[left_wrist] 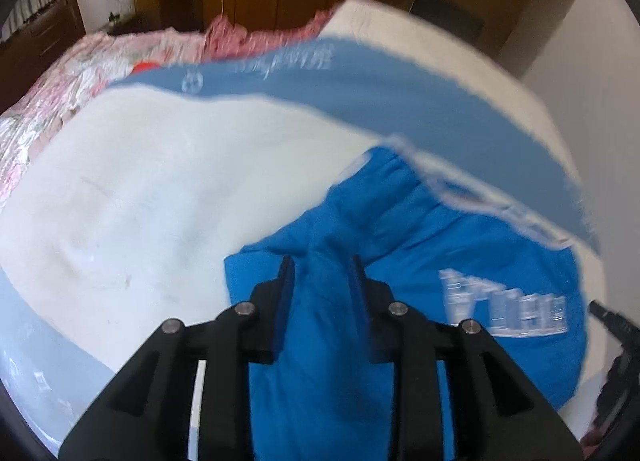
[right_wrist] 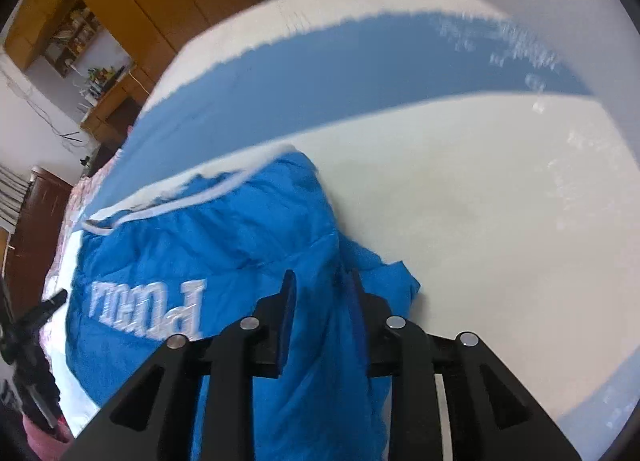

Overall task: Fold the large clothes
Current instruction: 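Lower the folded hem onto the jacket and open both grippers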

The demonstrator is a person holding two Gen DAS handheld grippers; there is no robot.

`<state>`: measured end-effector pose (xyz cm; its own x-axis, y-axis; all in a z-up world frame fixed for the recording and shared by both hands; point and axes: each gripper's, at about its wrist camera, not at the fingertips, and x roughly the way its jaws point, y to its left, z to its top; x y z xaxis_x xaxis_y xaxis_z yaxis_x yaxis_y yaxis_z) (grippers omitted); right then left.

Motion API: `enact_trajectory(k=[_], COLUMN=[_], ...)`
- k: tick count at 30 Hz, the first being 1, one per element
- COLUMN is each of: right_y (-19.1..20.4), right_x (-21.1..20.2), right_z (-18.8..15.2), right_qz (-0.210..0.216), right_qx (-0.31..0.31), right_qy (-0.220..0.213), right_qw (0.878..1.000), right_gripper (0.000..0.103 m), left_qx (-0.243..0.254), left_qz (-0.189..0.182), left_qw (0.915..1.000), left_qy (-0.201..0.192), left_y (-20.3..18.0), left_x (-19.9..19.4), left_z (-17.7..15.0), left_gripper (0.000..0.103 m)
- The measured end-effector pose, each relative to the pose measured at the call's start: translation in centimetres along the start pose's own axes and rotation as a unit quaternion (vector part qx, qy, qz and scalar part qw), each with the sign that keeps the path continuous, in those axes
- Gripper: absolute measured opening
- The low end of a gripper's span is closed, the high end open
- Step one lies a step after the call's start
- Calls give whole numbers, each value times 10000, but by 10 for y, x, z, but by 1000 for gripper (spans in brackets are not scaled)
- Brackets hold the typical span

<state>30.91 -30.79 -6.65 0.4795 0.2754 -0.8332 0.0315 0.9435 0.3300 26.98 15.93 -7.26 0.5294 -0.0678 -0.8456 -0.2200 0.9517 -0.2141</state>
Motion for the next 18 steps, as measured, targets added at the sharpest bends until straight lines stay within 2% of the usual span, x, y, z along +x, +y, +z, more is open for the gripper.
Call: enact_trajectory(k=[2,4,7,9,13,18], right_y=[19,45,74,79,81,79], right_x=[-7,-4,11,22,42,57], right_z=[-6,-15,-26,-35,-51,-66], right_qz=[133,174,-19,-83,-253,-329], right_qx=[-174,-400,-713,-803,-879,-959], right_qy=[-85,-87,-137,-173,-101,-178], right_qw=[9997,9990,9974,9966,9958,9947], right_gripper=[27,27,27,27,27,26], left_qx=[173,522,936,1126,1258,1471], left_qz=[-274,-371,-263,-229,-126,-165], left_qw=[9994,9979,9953,9934,9917,9886], left_qy=[-108,-106,-39,49,229,280], left_y=[-20,-49,-88,-105,-112,-108], left_x=[-13,-14,1,14,46,63], left_z=[-7,-18,-35,-50,-66,-81], left_gripper=[25,25,25,26,26,27])
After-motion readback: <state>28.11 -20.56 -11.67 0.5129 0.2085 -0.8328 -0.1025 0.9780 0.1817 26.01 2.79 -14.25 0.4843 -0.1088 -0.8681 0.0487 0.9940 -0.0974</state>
